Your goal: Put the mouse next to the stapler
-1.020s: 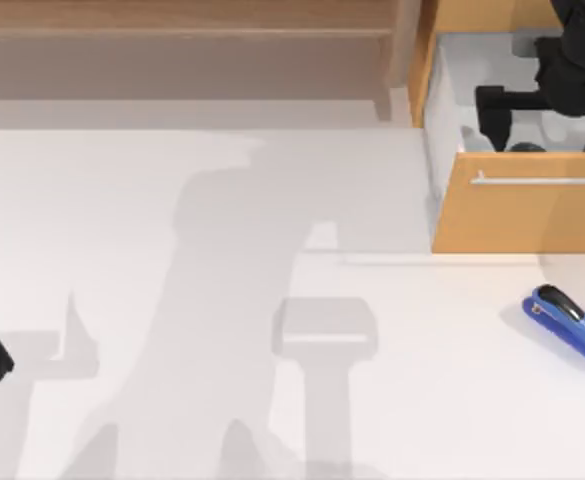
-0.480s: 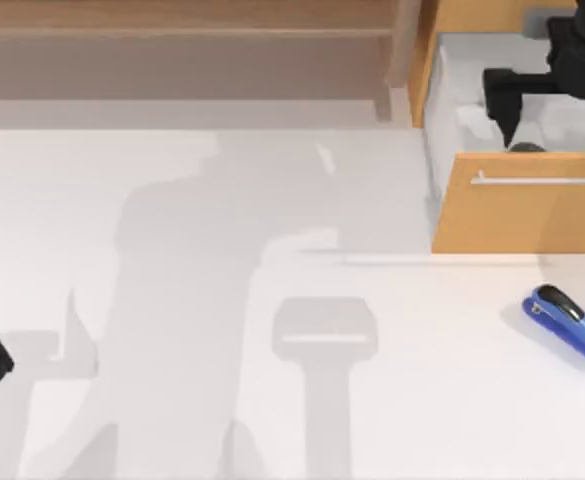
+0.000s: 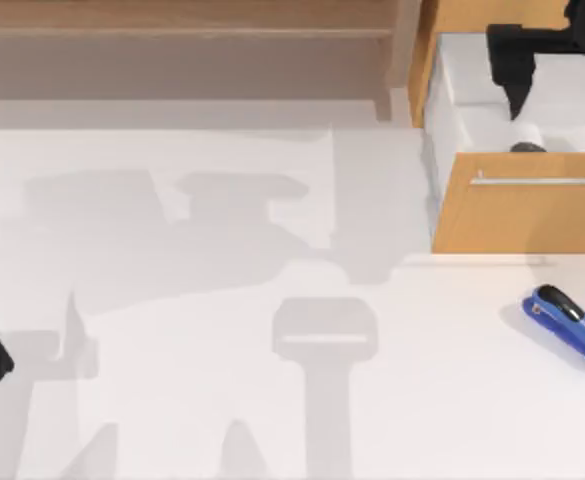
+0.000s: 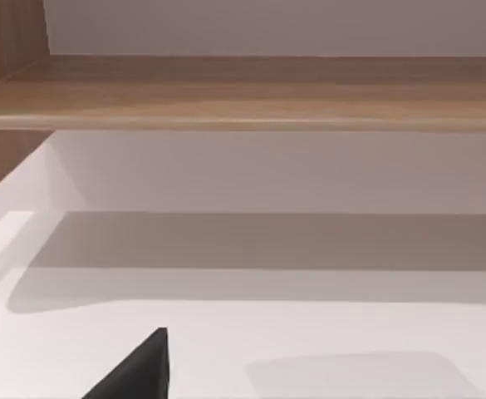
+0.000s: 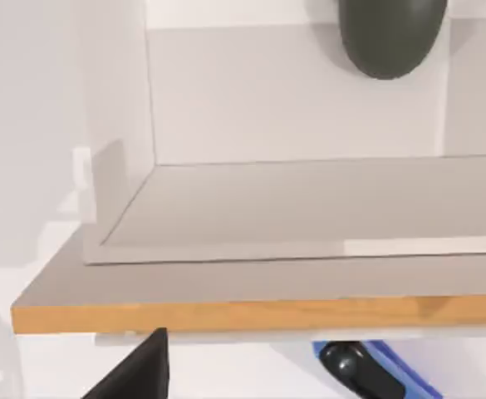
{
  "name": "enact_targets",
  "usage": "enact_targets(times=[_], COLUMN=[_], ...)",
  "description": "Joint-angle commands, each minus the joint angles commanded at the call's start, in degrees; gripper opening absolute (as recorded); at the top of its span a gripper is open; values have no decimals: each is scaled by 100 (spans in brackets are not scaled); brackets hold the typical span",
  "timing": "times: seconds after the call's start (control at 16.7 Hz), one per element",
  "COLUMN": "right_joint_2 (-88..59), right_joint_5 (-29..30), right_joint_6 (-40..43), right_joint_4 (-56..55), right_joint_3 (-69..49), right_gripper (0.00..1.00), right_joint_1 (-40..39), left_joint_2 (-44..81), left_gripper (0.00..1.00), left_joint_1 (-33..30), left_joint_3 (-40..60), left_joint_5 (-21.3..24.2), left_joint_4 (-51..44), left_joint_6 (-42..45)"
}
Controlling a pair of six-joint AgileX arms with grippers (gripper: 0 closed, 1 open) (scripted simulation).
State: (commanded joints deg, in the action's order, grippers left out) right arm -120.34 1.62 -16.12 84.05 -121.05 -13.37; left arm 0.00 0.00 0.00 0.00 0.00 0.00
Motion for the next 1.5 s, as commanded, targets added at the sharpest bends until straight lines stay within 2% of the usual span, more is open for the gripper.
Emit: enact_targets(times=[0.24,0.66,1.02,1.5], right_joint_2=[-274,-1866,-2028,-2028], right_joint_5=[16,-36,-41,-41], right_joint_6=[159,528,545,545], right_joint_4=[-361,-1967,-2131,-2131], right_joint_3=[0,197,185,185], right_gripper=[100,100,100,40], right_joint_1=[180,549,565,565], left_joint_2=[0,0,0,0], left_gripper=[100,100,100,100], left_joint_1=[0,0,0,0], left_joint_3=[0,0,0,0], left_joint_5=[0,0,0,0], left_joint_4=[0,0,0,0], left_joint_6=[0,0,0,0])
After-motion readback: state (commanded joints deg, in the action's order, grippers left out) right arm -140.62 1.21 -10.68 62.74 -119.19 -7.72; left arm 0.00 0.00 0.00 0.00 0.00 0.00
